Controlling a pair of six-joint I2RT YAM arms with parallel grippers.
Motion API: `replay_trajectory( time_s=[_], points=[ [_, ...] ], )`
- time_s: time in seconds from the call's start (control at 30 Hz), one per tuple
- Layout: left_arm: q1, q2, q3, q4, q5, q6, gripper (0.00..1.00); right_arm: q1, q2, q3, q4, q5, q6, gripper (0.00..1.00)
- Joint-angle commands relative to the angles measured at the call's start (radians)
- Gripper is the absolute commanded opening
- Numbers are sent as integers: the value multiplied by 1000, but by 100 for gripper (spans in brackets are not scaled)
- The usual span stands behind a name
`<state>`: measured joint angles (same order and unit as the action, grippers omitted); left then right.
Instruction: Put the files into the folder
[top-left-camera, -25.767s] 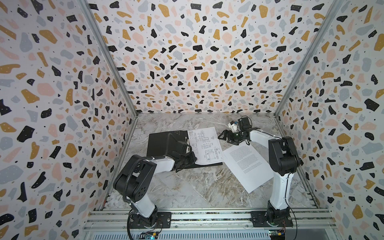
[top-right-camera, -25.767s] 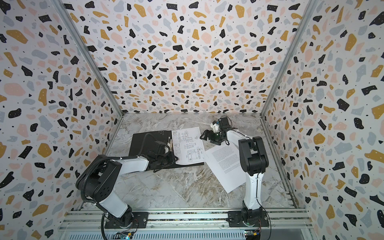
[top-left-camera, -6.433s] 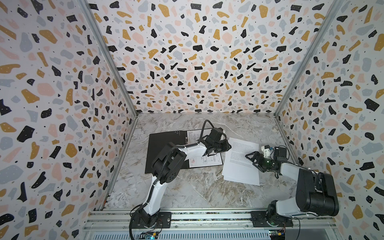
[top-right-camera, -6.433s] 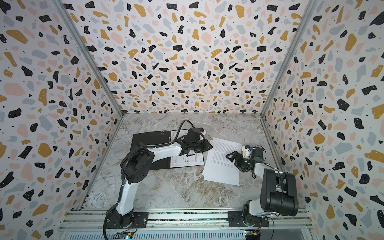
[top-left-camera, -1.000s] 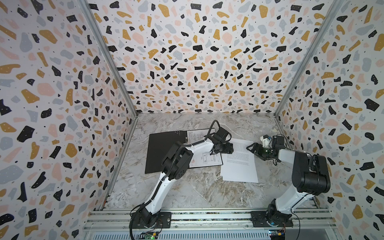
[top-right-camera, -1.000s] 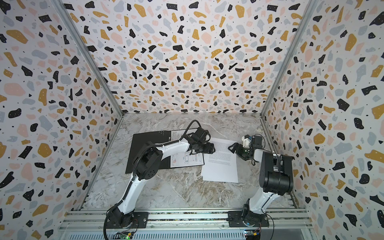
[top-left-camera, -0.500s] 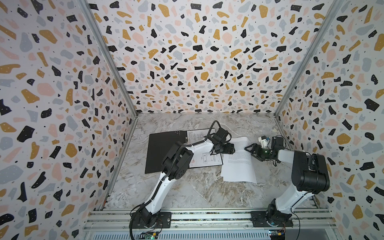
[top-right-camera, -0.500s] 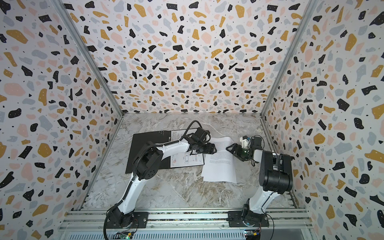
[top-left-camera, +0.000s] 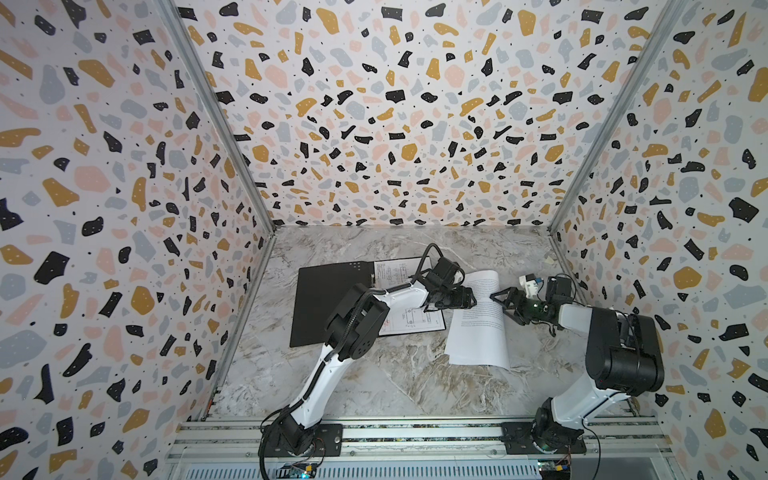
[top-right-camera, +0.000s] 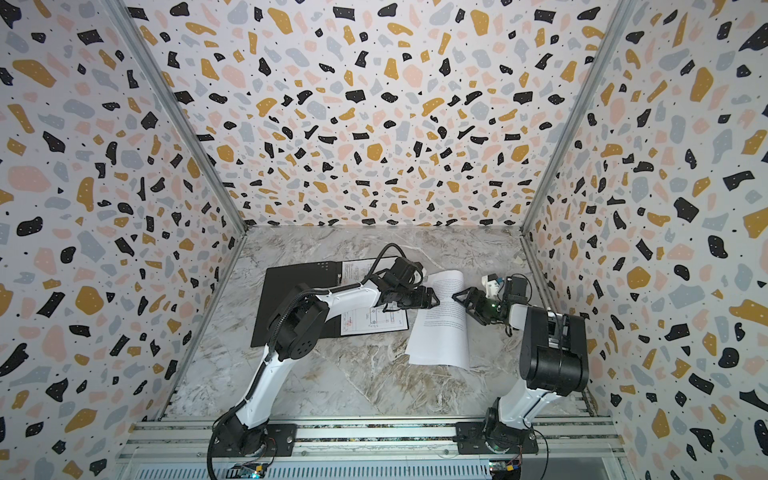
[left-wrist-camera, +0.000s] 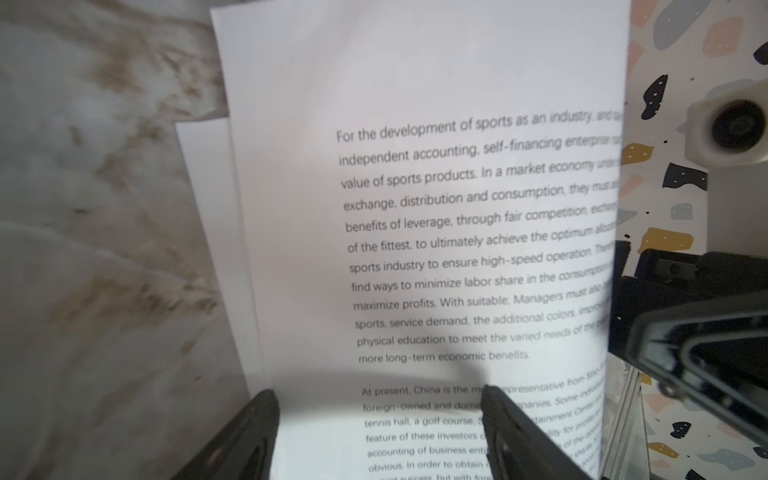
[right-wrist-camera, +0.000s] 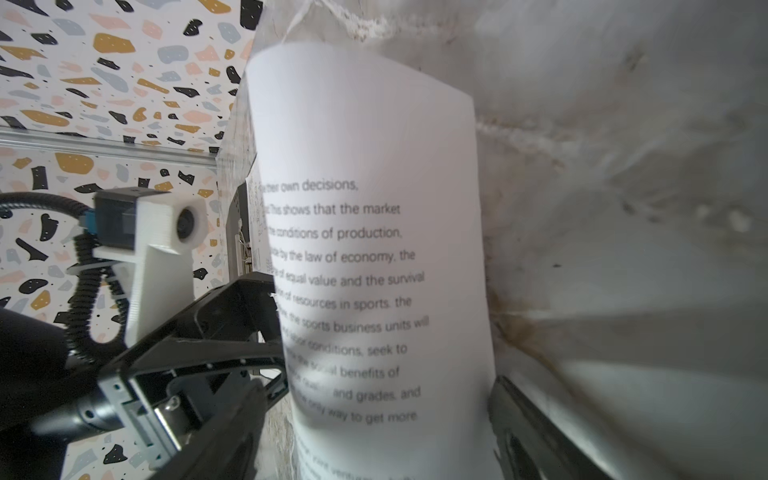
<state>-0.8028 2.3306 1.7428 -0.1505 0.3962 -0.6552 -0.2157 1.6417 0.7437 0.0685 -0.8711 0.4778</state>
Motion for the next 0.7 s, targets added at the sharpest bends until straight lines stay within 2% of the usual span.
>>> replay_trajectory(
  time_s=[0.0, 0.23, 0.47, 0.67],
  points=[
    [-19, 23, -8, 35, 29, -26, 79, -37, -70, -13, -38, -8, 4, 85],
    [-38, 33, -8, 65, 29, -48, 79, -106, -133, -37, -115, 43, -37, 87],
    [-29, 13, 16, -9, 3, 12, 79, -78, -196, -58, -238, 216, -109, 93],
    [-21, -113, -62, -27, -23, 38, 83, -35, -260, -120, -238, 290, -102, 93]
  ],
)
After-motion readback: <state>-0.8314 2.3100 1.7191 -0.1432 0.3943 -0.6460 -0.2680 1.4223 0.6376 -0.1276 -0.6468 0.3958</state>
